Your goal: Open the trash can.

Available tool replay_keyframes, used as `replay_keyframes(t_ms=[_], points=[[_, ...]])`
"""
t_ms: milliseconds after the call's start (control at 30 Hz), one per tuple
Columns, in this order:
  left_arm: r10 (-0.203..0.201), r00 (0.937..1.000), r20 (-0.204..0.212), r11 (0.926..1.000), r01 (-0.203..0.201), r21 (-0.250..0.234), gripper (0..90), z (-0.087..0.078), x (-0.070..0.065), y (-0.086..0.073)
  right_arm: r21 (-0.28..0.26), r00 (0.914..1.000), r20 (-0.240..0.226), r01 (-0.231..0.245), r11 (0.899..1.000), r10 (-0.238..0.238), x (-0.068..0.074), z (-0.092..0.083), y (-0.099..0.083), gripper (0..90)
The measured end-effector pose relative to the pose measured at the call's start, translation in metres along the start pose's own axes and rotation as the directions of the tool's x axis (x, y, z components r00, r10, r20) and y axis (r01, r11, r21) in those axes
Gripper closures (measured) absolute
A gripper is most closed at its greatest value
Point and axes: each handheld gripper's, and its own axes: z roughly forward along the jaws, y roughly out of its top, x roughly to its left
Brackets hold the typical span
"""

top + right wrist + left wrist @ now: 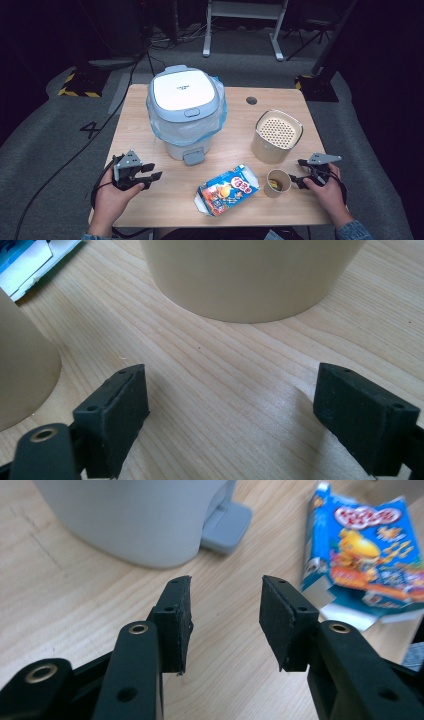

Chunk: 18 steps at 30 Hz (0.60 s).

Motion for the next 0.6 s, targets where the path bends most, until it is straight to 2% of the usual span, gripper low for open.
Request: replay_keyframes(t_ms=[133,267,400,500,600], points=[[0.011,0.9992,0.04,0.9988,-0.009,-0.048,59.7,-0.009,-0.001,0.01,0.0,1.0,0.0,-0.001,1.0,0.001,0.0,0.0,0.0,14.6],[0.036,0.9955,0.088,0.9947,-0.027,-0.099,69.6,-0.02,0.0,0.023,0.0,1.0,0.0,-0.001,1.0,0.001,0.0,0.0,0.0,14.6],[0.078,0.9881,0.133,0.9887,-0.059,-0.138,76.1,-0.027,-0.002,0.04,0.0,1.0,0.0,-0.001,1.0,0.001,0.0,0.0,0.0,14.6],[0.109,0.9819,0.155,0.9828,-0.084,-0.165,77.8,-0.032,-0.003,0.054,0.0,1.0,0.0,-0.001,1.0,0.001,0.0,0.0,0.0,14.6],[0.124,0.976,0.179,0.9764,-0.088,-0.197,79.5,-0.036,-0.002,0.067,-0.001,1.0,0.0,0.0,1.0,0.0,0.0,0.0,0.0,14.6]])
